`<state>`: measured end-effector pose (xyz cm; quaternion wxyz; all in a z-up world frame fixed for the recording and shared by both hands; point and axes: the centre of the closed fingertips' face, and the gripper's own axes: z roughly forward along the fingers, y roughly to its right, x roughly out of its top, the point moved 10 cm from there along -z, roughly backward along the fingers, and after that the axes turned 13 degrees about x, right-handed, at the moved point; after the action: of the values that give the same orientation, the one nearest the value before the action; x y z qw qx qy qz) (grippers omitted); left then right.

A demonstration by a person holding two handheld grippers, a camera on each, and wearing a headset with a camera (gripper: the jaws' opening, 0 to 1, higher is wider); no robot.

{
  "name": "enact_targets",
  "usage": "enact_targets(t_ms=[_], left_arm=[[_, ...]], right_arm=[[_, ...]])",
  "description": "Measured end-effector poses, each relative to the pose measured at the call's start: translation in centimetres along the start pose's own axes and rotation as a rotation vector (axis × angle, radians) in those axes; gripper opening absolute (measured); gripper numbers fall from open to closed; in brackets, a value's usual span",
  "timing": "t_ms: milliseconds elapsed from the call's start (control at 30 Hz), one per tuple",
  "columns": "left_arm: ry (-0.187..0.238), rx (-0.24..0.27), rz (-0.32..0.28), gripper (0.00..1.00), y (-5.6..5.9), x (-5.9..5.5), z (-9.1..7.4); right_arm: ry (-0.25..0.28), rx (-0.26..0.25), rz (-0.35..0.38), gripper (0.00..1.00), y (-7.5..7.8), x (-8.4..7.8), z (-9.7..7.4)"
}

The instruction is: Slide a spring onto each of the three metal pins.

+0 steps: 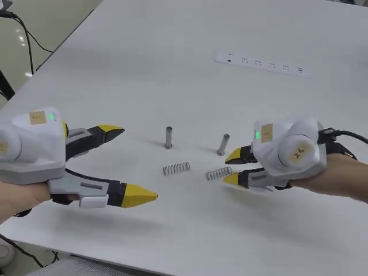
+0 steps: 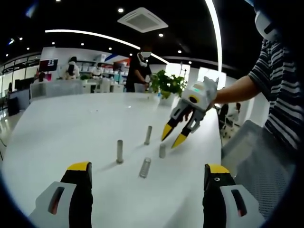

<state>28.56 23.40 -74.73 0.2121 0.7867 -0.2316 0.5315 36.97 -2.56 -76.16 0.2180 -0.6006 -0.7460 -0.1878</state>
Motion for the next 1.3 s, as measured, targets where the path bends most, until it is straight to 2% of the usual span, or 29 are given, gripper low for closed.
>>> enact_targets(t_ms=[400,933,1300], left_arm=[[-0.007,-0.011,-0.002,0.95,0.2,-0.3,0.0],[-0.008,-0.021,-0.002,0.94,0.4,-0.4,0.0],[-0.008,-0.028,-0.003,0.93,0.6,-0.4,0.0]], right_arm=[[-0.032,0.022,0.02,0.16,0.5,-0.5,0.8],[-0.067,0.037,-0.001,0.08,0.3,-0.9,1.3],[-0.059,0.028,-0.009,0.08,0.3,-0.9,1.4]])
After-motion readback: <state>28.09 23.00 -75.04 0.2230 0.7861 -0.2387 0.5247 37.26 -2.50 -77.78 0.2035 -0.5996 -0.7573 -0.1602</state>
